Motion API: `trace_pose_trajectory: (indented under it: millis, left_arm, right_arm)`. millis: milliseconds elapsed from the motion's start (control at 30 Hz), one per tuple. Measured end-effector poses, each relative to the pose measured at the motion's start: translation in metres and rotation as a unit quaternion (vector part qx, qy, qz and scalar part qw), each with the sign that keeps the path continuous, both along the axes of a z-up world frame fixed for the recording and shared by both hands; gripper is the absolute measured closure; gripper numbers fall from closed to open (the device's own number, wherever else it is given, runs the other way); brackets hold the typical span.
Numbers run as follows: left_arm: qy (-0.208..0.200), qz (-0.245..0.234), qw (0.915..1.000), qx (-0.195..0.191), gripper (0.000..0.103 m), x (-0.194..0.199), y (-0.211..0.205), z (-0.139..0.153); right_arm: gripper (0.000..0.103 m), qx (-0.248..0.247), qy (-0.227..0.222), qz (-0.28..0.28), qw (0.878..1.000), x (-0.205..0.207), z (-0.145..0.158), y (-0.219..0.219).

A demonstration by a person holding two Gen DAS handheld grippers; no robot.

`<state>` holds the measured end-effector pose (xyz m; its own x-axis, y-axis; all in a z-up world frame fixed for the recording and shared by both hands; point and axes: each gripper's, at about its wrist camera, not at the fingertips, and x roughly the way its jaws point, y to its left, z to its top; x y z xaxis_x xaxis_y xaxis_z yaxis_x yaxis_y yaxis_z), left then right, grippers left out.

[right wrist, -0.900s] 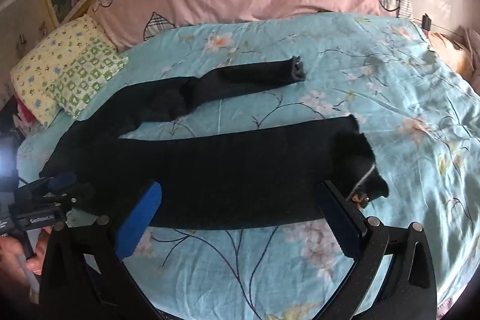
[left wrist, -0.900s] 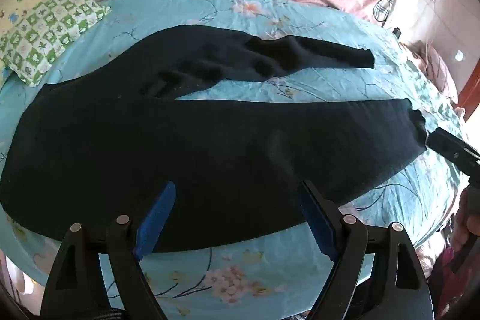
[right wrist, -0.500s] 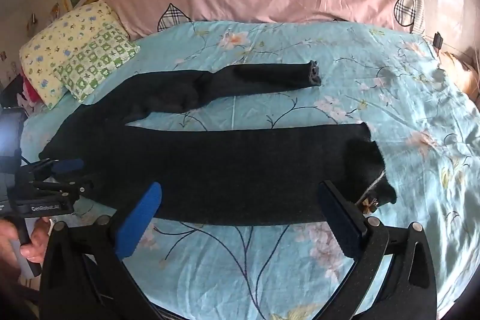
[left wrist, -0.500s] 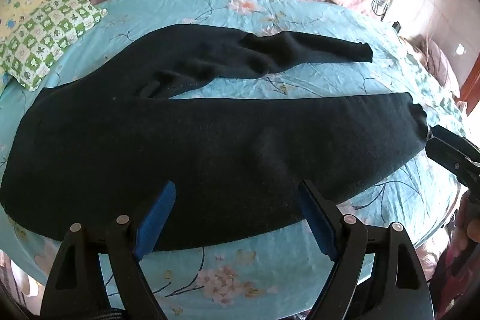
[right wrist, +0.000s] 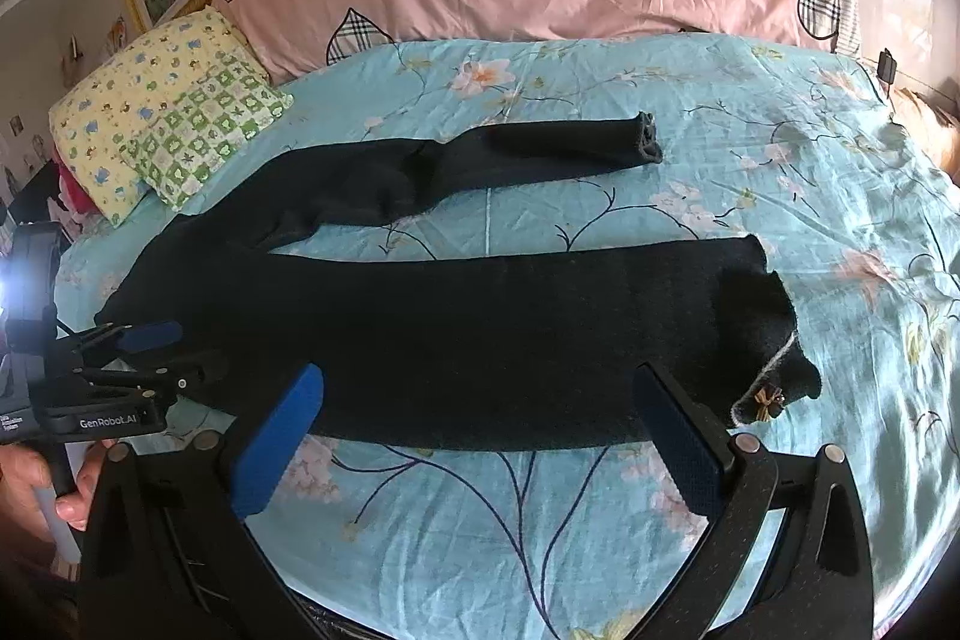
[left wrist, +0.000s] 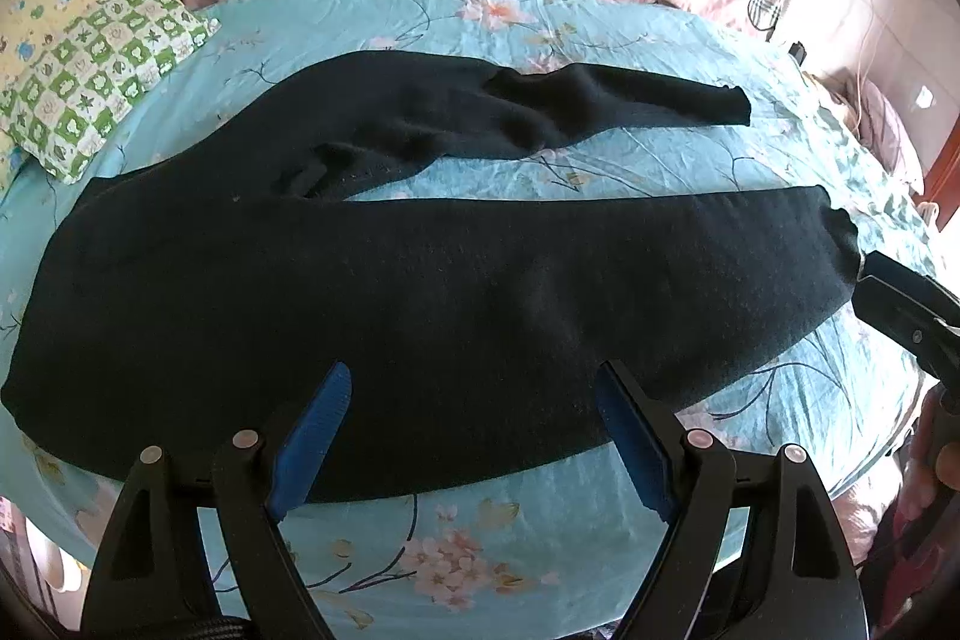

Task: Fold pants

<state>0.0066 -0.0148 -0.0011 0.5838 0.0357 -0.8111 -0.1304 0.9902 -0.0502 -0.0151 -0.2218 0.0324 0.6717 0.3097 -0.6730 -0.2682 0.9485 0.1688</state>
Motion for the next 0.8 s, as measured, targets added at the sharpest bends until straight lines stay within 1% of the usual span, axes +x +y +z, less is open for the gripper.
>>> trace_pose_trajectory:
  millis: [800]
  left_arm:
    - [0.006, 0.001, 1.0000, 0.002, 0.019, -0.0018, -0.0028, -0.0049]
  right_arm:
    - [0.000, 0.003, -0.002, 0.000, 1.000, -0.0027, 0.0011, 0.0005]
